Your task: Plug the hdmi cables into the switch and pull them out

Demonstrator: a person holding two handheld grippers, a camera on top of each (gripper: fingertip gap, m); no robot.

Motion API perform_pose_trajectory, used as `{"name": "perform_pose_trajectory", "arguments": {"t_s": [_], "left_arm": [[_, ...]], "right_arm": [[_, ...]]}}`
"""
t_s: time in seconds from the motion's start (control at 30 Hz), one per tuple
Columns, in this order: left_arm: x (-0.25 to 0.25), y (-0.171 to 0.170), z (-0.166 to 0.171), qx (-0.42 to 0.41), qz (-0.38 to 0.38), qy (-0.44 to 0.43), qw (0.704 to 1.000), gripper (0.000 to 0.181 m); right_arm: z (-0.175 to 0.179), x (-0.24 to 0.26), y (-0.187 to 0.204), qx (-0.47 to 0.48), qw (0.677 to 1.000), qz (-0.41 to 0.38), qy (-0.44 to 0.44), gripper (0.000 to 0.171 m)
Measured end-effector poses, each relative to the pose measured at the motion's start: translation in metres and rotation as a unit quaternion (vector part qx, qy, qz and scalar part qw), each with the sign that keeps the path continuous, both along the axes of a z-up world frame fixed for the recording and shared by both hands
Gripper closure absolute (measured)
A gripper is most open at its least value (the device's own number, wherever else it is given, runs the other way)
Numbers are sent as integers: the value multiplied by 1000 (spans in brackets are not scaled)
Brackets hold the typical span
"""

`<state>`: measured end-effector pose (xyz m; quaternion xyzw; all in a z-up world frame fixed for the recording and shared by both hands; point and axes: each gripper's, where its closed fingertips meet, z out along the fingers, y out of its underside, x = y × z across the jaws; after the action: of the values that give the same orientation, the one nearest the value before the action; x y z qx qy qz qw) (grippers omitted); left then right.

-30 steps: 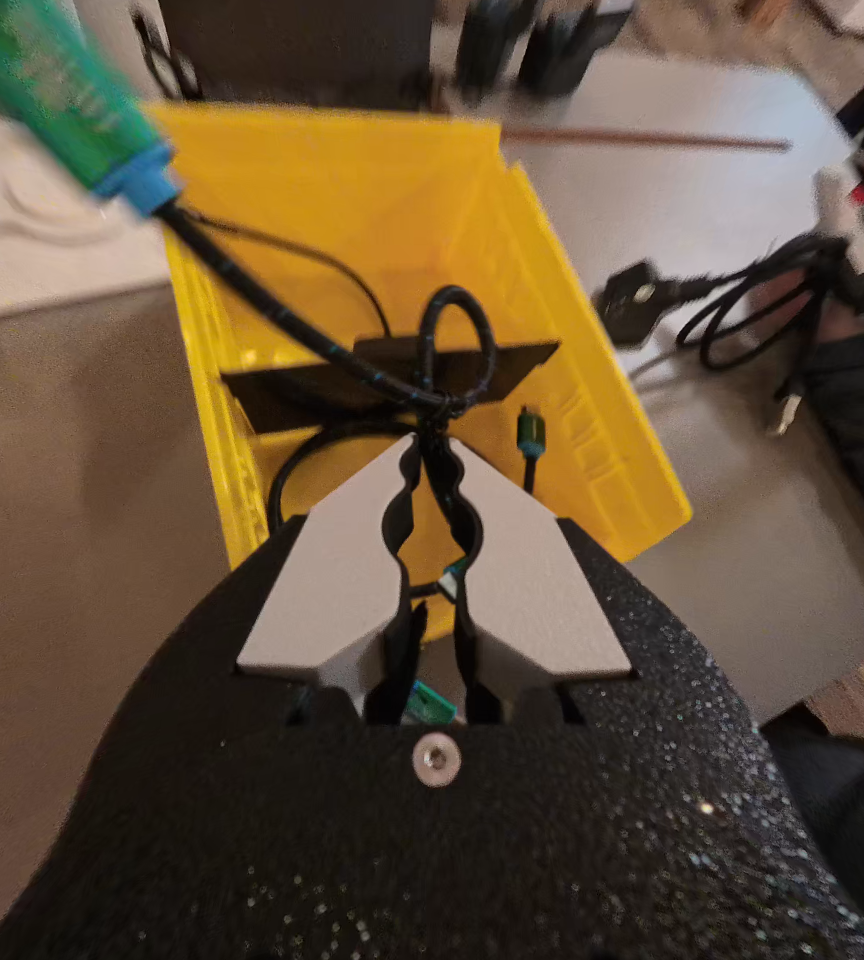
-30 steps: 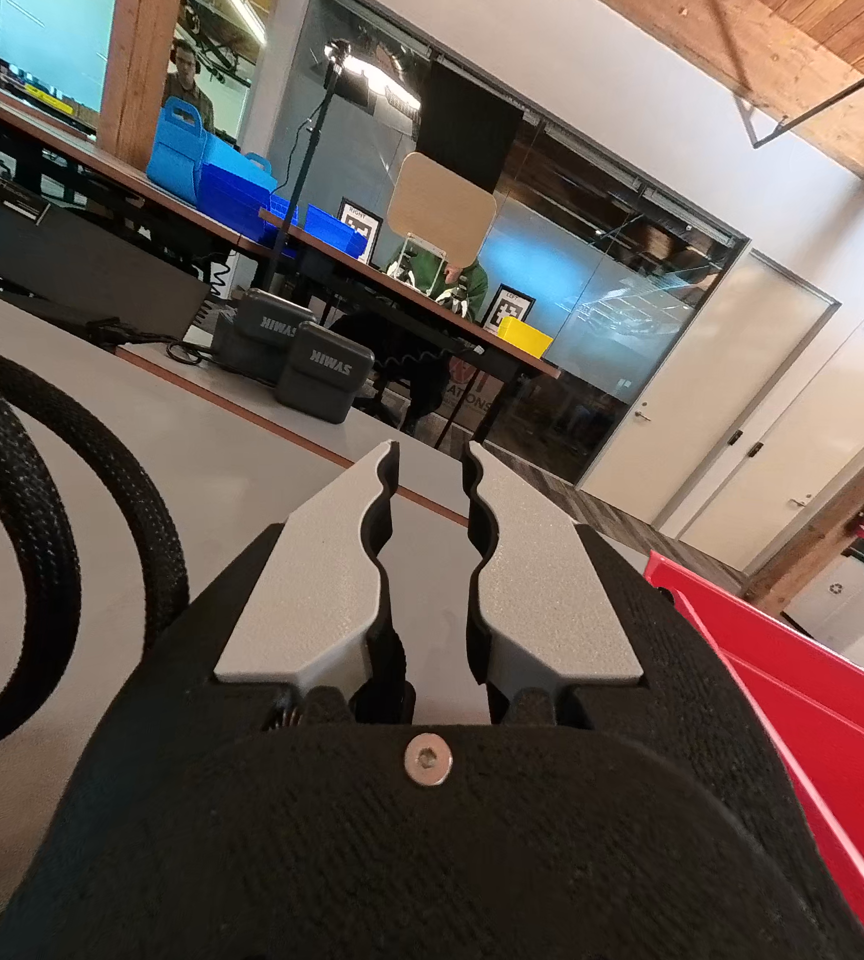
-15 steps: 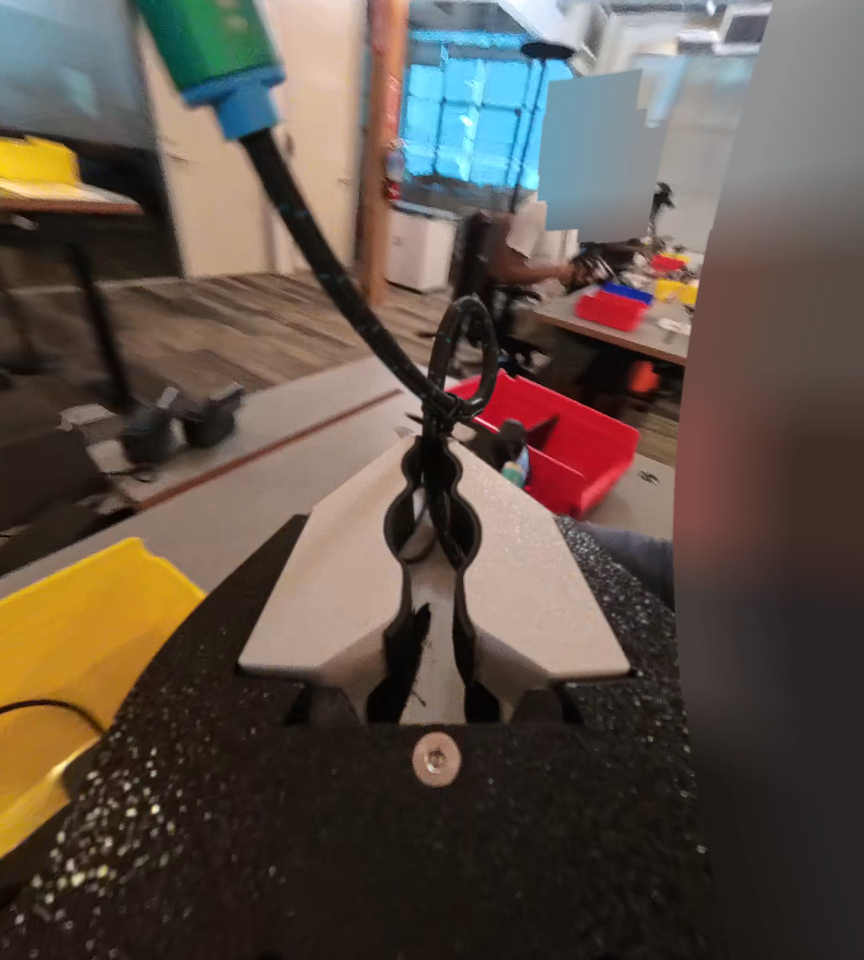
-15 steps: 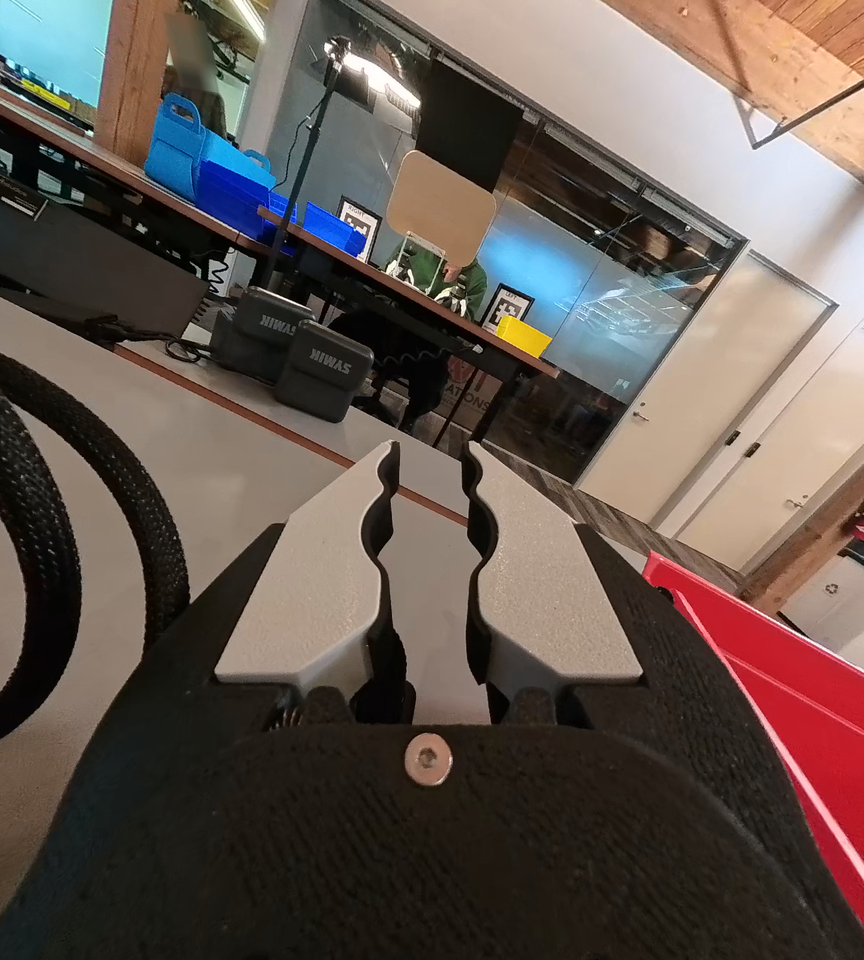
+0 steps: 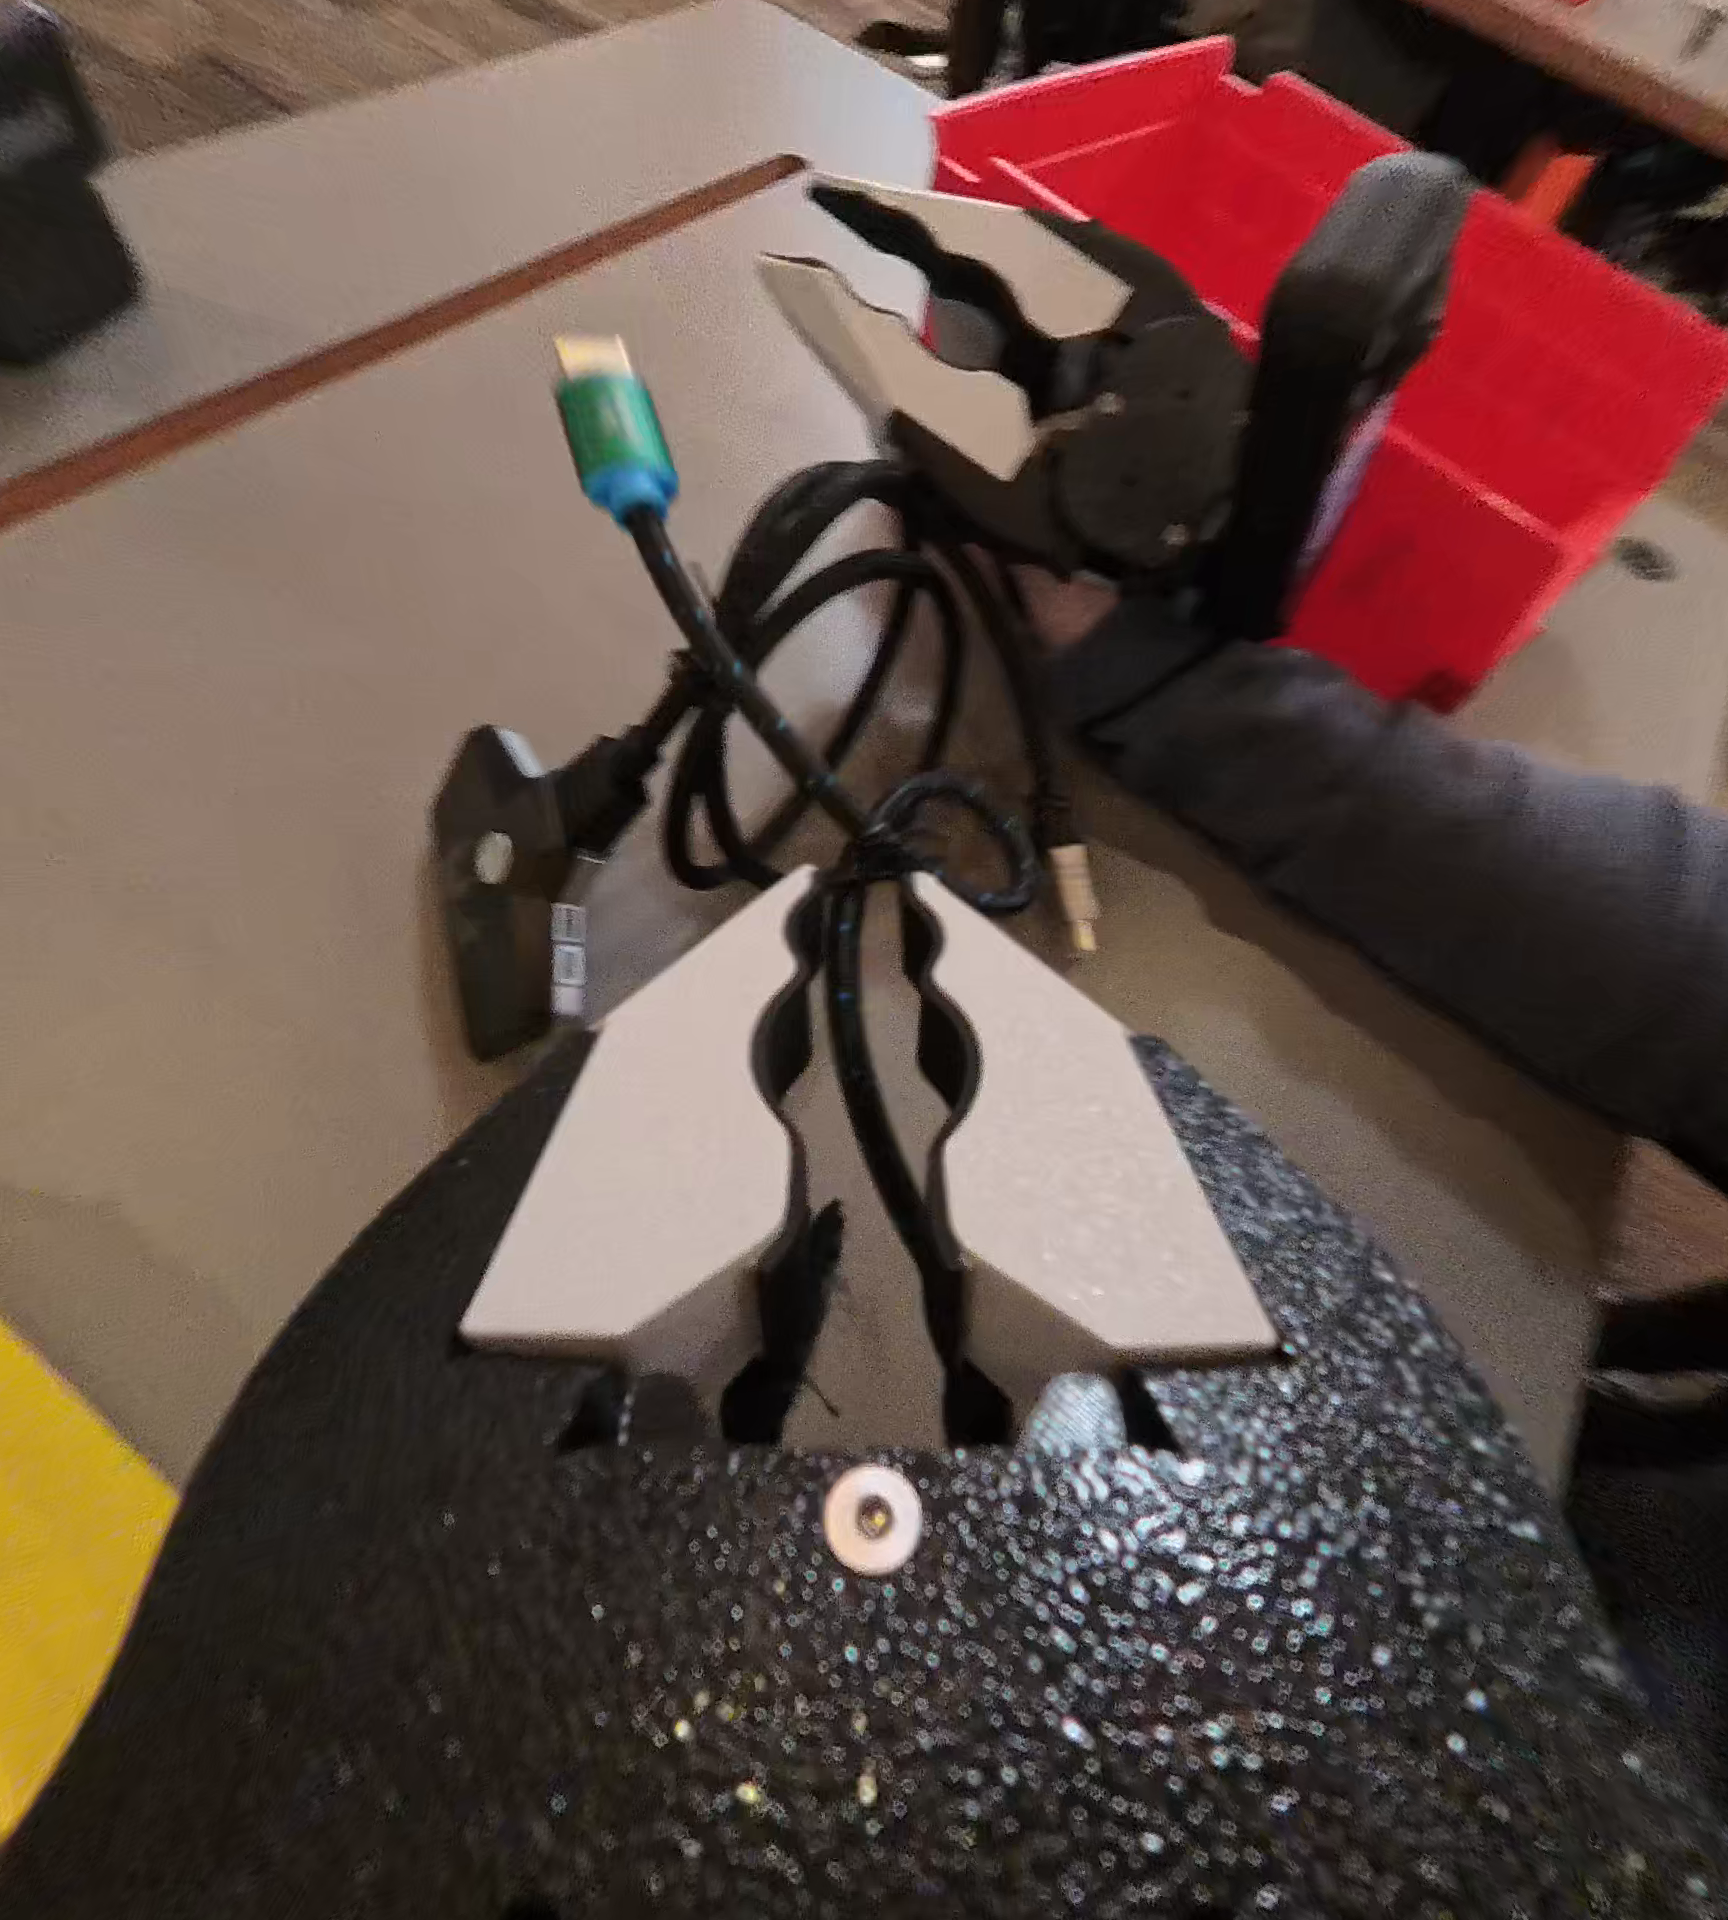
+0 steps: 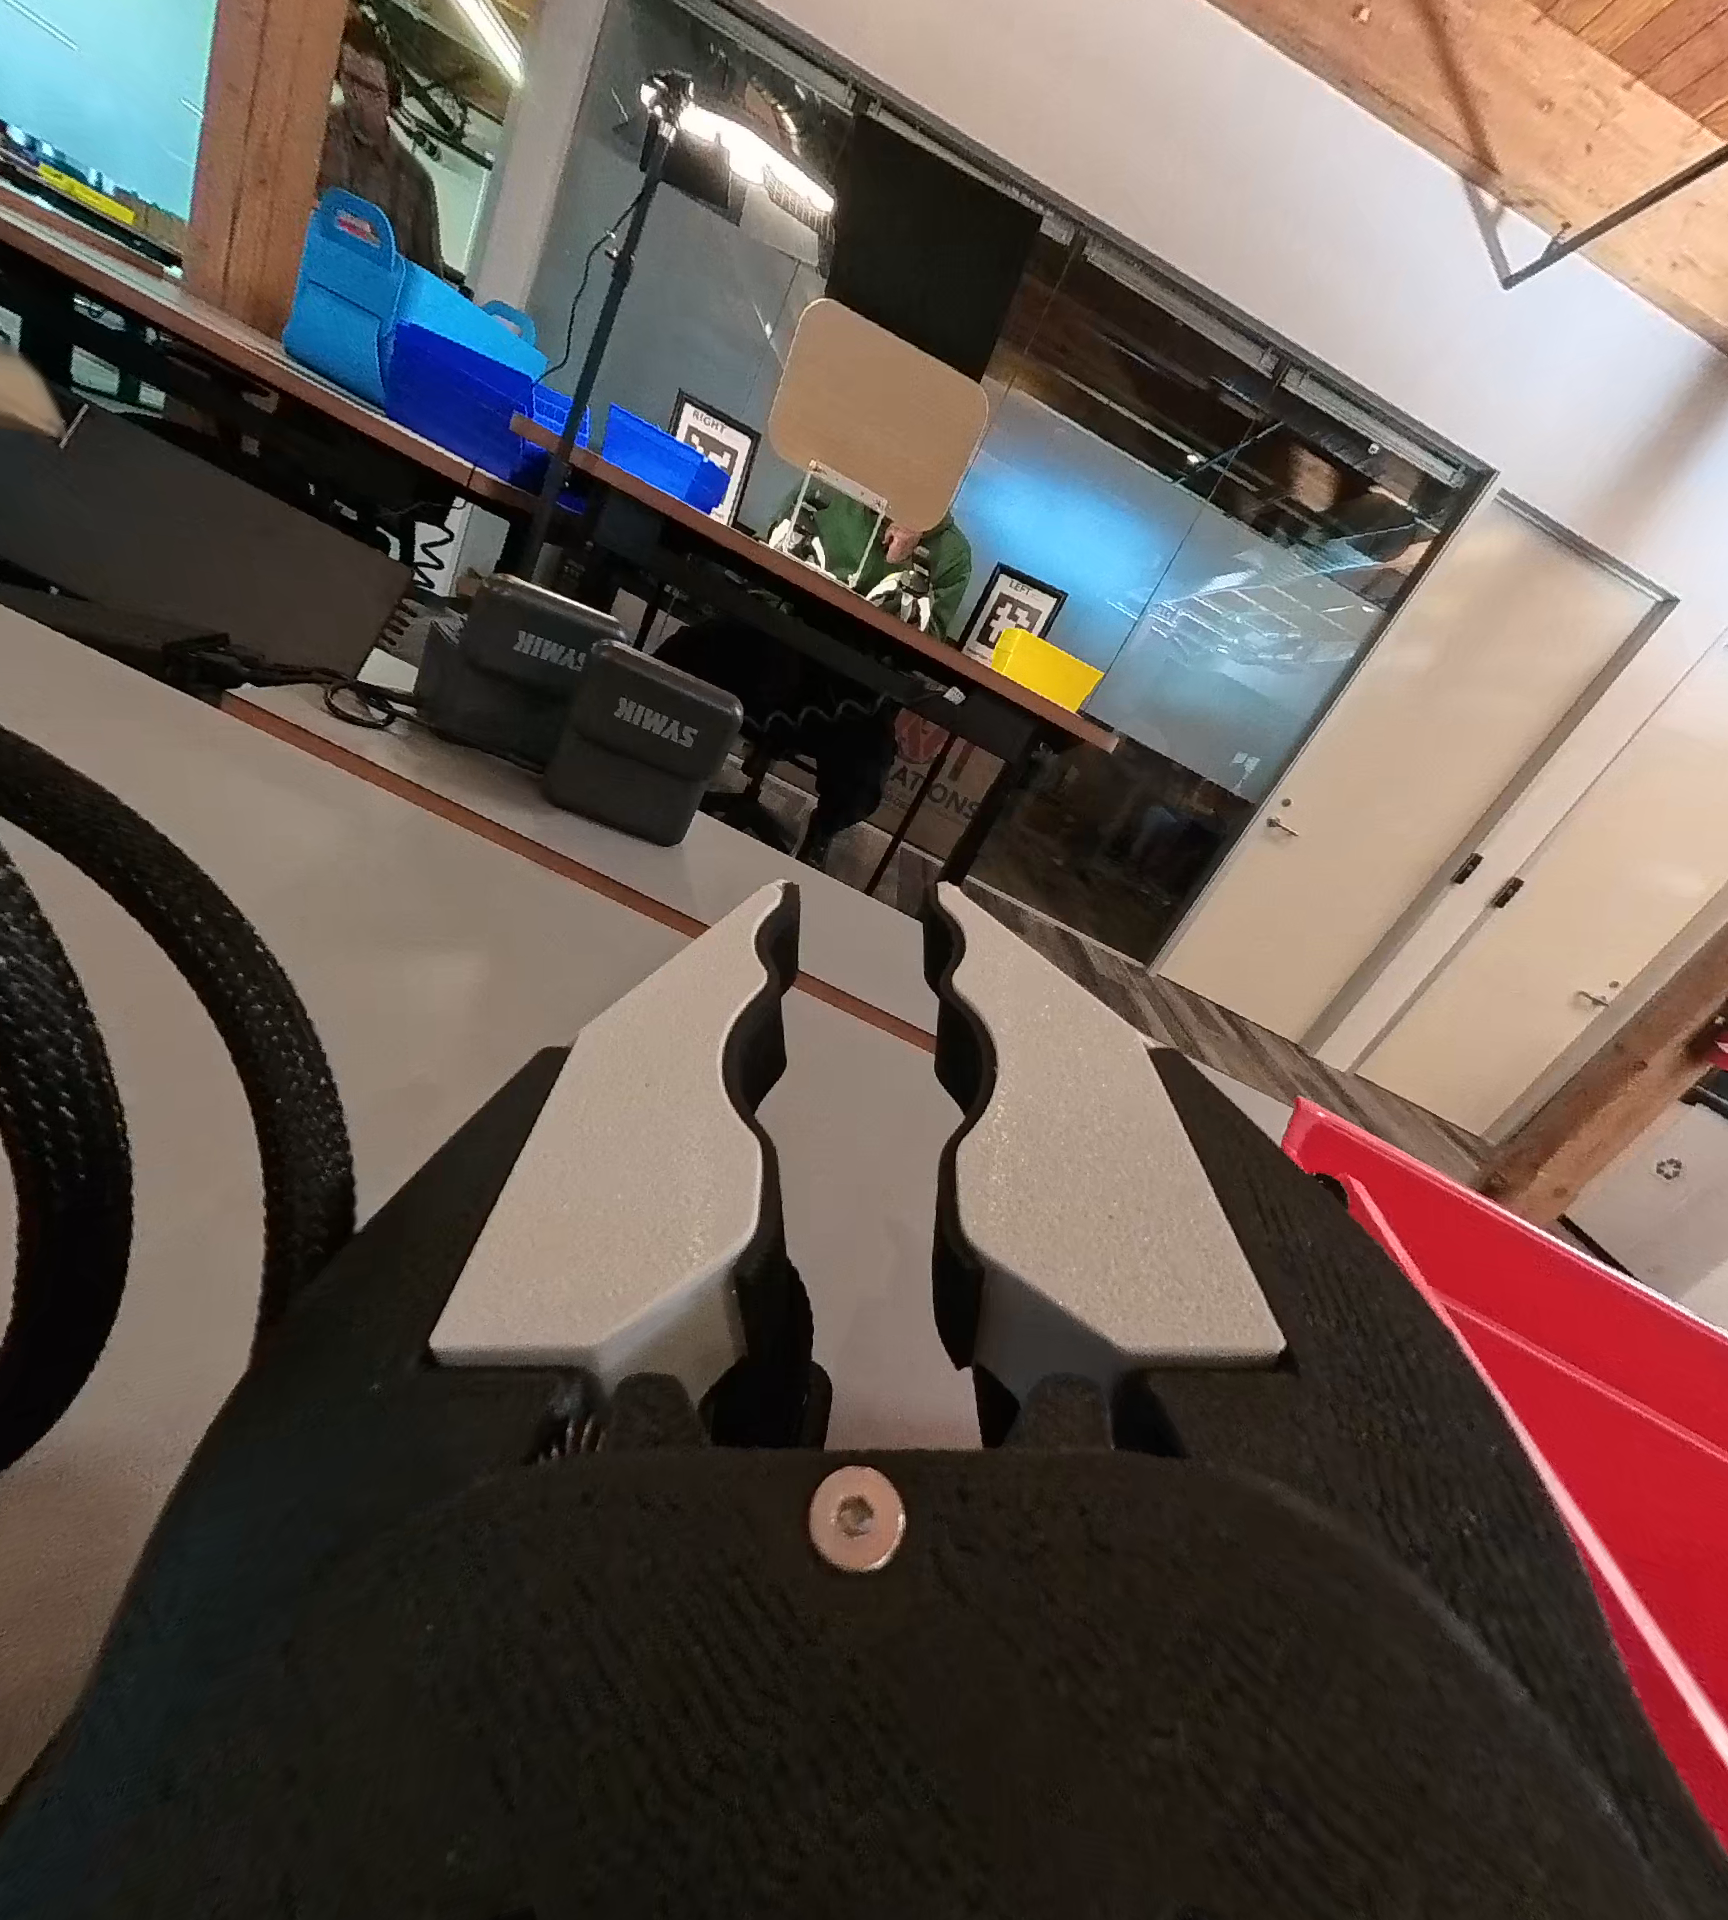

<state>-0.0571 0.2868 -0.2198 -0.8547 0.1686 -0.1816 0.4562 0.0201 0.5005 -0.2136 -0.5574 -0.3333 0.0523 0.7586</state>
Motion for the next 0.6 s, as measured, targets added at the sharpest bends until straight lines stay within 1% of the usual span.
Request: {"name": "perform_pose_trajectory", "arguments": {"t_s": [0.1, 0.13, 0.2, 0.27, 0.33, 0.37, 0.43, 0.47, 0.5, 0.6], "left_arm": [[-11, 3, 13, 38, 16, 24, 999, 143], [-14, -1, 20, 52, 16, 33, 998, 138], [-19, -15, 38, 82, 2, 55, 995, 132], [-30, -33, 53, 117, -6, 109, 987, 133], [-56, -52, 61, 142, 10, 207, 968, 135], [-72, -62, 62, 147, 23, 263, 953, 136], [-104, -84, 56, 135, 40, 368, 919, 135], [-117, -97, 47, 114, 35, 409, 905, 132], [-128, -110, 35, 83, 24, 438, 895, 129], [-161, -143, 7, 4, 26, 484, 875, 131]], "right_arm": [[1, 2, 1, 0, 1000, -2, 3, 149], [1, 2, 2, -1, 1000, -2, 5, 149], [1, 3, 2, -1, 1000, -3, 6, 149], [0, 2, 1, -1, 1000, -2, 3, 149], [0, 1, 1, -1, 1000, -2, 0, 149], [0, 1, 1, -1, 1000, -2, -1, 149], [0, 1, 1, -1, 1000, -2, -2, 149], [-1, 1, 0, -1, 1000, -3, -3, 149], [0, 1, 0, -1, 1000, -3, -3, 149], [-1, 0, 0, 0, 1000, -2, -6, 149]]}}
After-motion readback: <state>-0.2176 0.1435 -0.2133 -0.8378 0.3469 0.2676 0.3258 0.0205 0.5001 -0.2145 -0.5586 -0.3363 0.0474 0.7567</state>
